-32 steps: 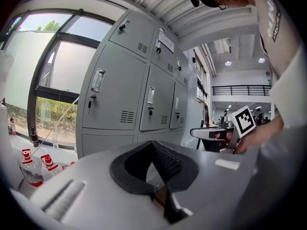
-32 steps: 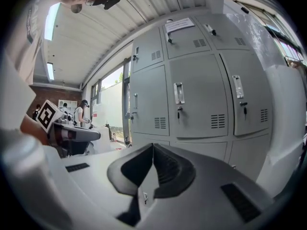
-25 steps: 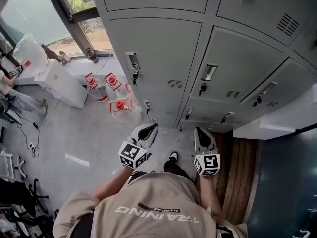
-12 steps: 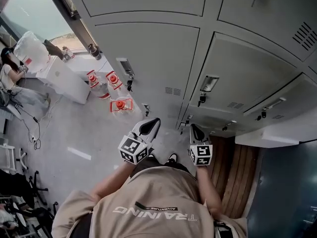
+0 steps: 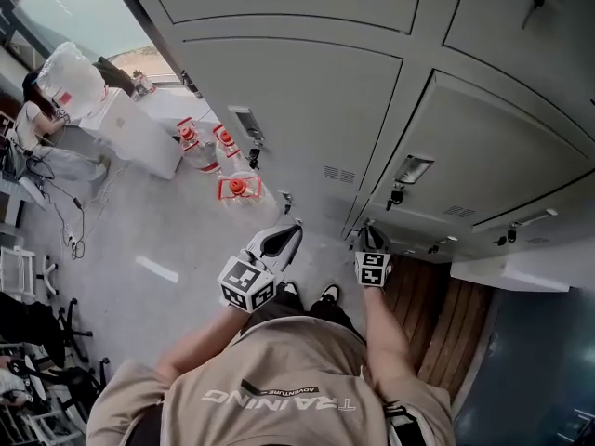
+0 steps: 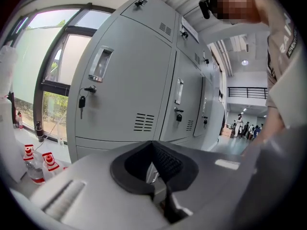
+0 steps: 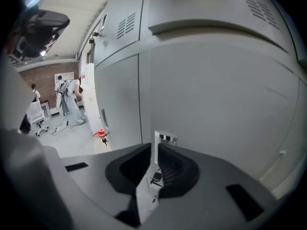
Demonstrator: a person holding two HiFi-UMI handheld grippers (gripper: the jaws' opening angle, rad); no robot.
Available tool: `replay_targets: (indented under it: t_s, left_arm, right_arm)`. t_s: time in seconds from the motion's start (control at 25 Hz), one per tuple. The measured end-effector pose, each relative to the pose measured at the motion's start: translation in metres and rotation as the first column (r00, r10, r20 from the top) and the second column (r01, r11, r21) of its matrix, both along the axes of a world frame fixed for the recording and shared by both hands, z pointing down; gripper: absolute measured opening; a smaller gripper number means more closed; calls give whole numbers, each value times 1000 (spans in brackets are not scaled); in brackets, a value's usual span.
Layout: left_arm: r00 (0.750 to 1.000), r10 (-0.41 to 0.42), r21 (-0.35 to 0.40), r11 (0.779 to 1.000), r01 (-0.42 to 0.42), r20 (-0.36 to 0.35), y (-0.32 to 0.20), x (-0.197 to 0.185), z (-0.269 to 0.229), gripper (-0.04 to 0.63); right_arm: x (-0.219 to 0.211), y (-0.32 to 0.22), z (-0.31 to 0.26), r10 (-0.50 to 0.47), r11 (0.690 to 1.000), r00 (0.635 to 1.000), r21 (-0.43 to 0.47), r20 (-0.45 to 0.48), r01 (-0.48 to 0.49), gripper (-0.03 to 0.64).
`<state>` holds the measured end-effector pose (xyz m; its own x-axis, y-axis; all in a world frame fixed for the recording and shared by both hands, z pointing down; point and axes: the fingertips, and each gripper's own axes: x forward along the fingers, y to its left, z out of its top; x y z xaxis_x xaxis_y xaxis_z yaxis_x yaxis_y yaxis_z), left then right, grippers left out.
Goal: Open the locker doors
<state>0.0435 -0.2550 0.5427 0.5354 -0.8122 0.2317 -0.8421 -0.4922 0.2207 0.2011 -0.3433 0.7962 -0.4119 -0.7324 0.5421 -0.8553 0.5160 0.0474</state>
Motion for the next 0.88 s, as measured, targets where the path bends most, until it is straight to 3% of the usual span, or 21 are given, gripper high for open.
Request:
replay_targets:
  t_s: [0.16,0.28,0.4,0.88]
  left_arm:
    - [999,-40,-18,999,40,4,6,-15,3,8]
    - [998,-60,-28,998,61,34,12,-26,8,7]
    - [997,-67,-50,996,69,44,18,-30,16,6]
    - [998,8,-53,999,-5,64,14,-14,19,6]
  right_arm:
    - [-2,-8,24,-14,998,1000,-58,-10,13,17]
    - [-4,-12,33,-13,996,1000,-86,-13,12,86]
    - [-9,-15,35,-17,996,1000,-86,-5,17,89]
    - [-19,-29,32,-2,996,999,-88,36,5,103]
